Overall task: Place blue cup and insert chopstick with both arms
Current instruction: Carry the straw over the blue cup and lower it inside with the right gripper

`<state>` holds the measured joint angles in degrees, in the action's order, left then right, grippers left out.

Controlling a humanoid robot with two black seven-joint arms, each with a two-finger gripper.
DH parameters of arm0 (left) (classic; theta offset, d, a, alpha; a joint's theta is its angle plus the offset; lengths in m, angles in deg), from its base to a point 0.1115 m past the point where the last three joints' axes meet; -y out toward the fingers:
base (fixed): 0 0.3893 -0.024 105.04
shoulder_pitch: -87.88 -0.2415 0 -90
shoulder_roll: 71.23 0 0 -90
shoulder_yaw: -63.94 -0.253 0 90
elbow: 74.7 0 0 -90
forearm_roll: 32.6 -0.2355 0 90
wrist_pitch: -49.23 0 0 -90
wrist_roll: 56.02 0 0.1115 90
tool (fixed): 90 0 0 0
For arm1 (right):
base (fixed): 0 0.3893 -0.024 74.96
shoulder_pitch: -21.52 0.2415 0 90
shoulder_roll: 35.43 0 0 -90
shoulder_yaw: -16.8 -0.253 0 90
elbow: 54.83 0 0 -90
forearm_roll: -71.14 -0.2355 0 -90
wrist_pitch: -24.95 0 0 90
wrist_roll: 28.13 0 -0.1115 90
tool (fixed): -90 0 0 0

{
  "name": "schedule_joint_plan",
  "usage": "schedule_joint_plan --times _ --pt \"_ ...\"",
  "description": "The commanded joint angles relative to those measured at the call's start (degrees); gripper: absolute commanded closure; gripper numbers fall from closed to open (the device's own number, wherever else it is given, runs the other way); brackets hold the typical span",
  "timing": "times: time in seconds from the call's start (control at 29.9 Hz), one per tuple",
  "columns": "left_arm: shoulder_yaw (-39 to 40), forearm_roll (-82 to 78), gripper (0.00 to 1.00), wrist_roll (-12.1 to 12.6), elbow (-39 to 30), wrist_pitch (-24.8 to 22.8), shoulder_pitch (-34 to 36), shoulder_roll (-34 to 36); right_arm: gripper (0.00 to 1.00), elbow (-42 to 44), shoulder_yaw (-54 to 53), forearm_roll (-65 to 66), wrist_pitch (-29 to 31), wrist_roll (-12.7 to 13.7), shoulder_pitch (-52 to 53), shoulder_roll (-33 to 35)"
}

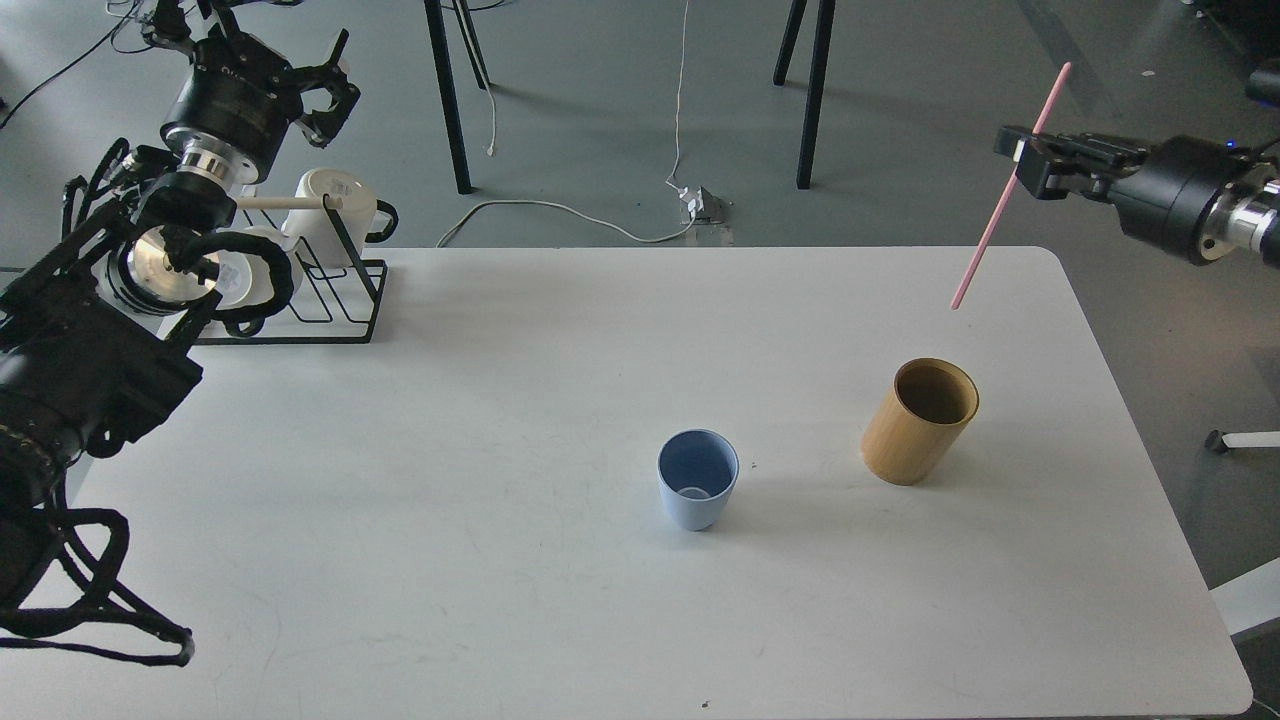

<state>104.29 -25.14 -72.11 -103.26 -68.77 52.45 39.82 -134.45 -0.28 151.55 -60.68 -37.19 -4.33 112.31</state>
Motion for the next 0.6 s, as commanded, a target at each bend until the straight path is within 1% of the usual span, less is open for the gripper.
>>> schedule_joint_plan --times 0.0,0.13,0.3,0.47,0.57 --pt "0.0 0.02 0.0 0.0 -0.01 0.0 -0.07 0.58 0.99 -0.27 0.11 -1.48 0.03 0.09 2.11 -4.63" --pt "0.0 0.02 0.0 0.0 -0.01 0.0 -0.07 0.84 1.0 -0.19 0.82 -4.38 0.03 0.09 1.59 -11.49" --pt "0.0 0.02 0.0 0.0 -0.01 0.0 -0.07 0.93 1.0 0.69 2.49 -5.88 -0.5 0.01 -1.57 -20.72" --pt "0.0 0.02 0.0 0.0 -0.01 0.0 -0.07 0.93 1.0 2.18 2.75 -5.62 -0.5 0.01 -5.7 -26.35" --pt "0.0 0.02 0.0 0.0 -0.01 0.0 -0.16 0.93 1.0 2.98 4.15 -5.26 -0.5 0.01 -7.11 -27.41"
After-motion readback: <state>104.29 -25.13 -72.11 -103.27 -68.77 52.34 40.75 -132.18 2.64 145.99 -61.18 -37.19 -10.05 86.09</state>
